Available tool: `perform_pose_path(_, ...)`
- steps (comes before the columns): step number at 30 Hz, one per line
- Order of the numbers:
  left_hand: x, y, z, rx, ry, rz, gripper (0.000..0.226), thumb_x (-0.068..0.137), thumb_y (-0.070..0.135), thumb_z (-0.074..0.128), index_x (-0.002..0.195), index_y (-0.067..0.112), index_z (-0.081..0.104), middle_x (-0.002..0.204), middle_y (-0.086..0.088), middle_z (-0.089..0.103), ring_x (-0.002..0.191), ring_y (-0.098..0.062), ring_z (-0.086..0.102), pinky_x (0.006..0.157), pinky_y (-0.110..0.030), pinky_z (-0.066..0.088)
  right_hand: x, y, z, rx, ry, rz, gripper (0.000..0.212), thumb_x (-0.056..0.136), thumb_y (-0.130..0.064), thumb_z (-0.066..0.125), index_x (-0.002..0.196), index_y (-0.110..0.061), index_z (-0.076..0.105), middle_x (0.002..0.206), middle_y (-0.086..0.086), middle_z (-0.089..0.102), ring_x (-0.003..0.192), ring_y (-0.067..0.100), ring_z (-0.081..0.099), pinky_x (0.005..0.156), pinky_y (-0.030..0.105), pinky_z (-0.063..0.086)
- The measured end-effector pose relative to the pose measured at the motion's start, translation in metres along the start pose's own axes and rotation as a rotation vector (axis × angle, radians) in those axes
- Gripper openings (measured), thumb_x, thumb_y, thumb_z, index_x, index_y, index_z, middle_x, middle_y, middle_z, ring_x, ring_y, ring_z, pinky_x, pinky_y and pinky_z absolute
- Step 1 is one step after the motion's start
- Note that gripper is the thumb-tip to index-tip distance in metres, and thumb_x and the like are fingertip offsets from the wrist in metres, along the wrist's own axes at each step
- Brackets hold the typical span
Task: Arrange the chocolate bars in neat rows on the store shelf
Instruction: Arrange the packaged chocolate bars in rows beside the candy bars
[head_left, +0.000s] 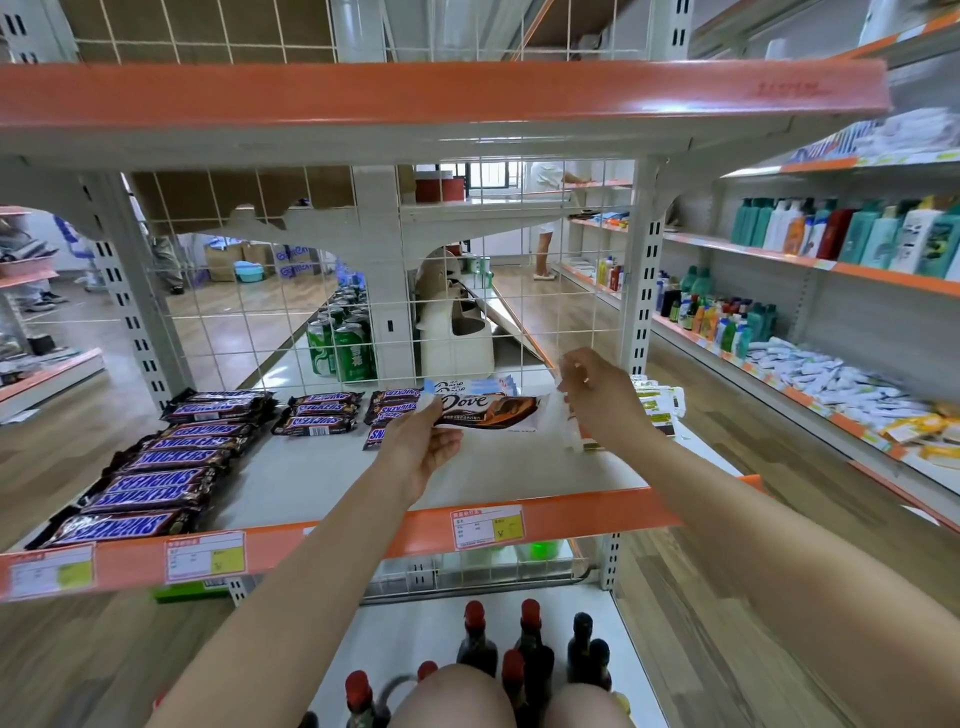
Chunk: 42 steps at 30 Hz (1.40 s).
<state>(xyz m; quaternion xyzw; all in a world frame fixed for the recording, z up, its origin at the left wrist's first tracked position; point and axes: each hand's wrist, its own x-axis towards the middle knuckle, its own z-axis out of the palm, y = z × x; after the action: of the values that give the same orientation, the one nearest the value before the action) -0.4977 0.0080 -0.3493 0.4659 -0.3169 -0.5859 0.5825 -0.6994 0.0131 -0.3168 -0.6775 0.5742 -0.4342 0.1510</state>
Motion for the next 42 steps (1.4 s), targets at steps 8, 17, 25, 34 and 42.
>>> perform_pose_path(8, -0.002, -0.008, 0.000, 0.000, -0.037, 0.045, 0.019, 0.095, 0.021, 0.053, 0.107, 0.007, 0.047, 0.056, -0.008, 0.059, 0.040, -0.008, 0.058, 0.044, -0.020, 0.052, 0.000, -0.016, 0.008, 0.225, -0.390, 0.371, 0.028, 0.089, -0.032, 0.062, 0.101, -0.008, 0.064, 0.097, 0.013, 0.066, 0.084, 0.023, 0.063, 0.082, 0.034, 0.056)
perform_pose_path(17, -0.008, -0.003, -0.019, 0.138, -0.086, 0.141, 0.010, 0.089, 0.021, 0.061, 0.091, 0.011, 0.061, 0.082, -0.004, 0.063, 0.073, -0.014, 0.060, 0.072, -0.024, 0.054, 0.003, -0.010, -0.001, 0.230, -0.267, 0.247, 0.018, 0.089, -0.028, 0.063, 0.097, -0.012, 0.067, 0.077, -0.003, 0.055, 0.067, 0.013, 0.046, 0.054, 0.018, 0.038)
perform_pose_path(25, -0.006, -0.008, -0.026, 0.266, -0.076, 0.201, 0.009, 0.086, 0.009, 0.064, 0.080, 0.004, 0.060, 0.071, -0.005, 0.059, 0.062, -0.009, 0.062, 0.068, -0.016, 0.056, 0.005, -0.013, 0.004, 0.139, -0.250, 0.185, 0.026, 0.088, -0.028, 0.065, 0.101, -0.007, 0.068, 0.079, 0.008, 0.057, 0.056, 0.014, 0.041, 0.051, 0.021, 0.034)
perform_pose_path(34, -0.005, -0.008, -0.029, 0.308, -0.044, 0.223, 0.014, 0.088, 0.009, 0.062, 0.075, 0.005, 0.059, 0.071, -0.006, 0.057, 0.067, -0.014, 0.058, 0.067, -0.016, 0.055, 0.009, -0.010, 0.010, 0.451, -0.253, 0.427, 0.030, 0.083, -0.021, 0.070, 0.105, 0.000, 0.065, 0.083, 0.008, 0.064, 0.076, 0.015, 0.057, 0.088, 0.033, 0.053)
perform_pose_path(42, 0.005, -0.004, -0.037, 0.372, -0.026, 0.104, 0.016, 0.087, 0.016, 0.065, 0.076, 0.008, 0.055, 0.073, -0.008, 0.058, 0.060, -0.011, 0.060, 0.059, -0.016, 0.056, 0.015, 0.001, 0.027, 0.547, -0.265, 0.587, 0.017, 0.078, 0.009, 0.067, 0.088, 0.000, 0.056, 0.114, 0.023, 0.064, 0.098, 0.021, 0.064, 0.077, 0.029, 0.055)
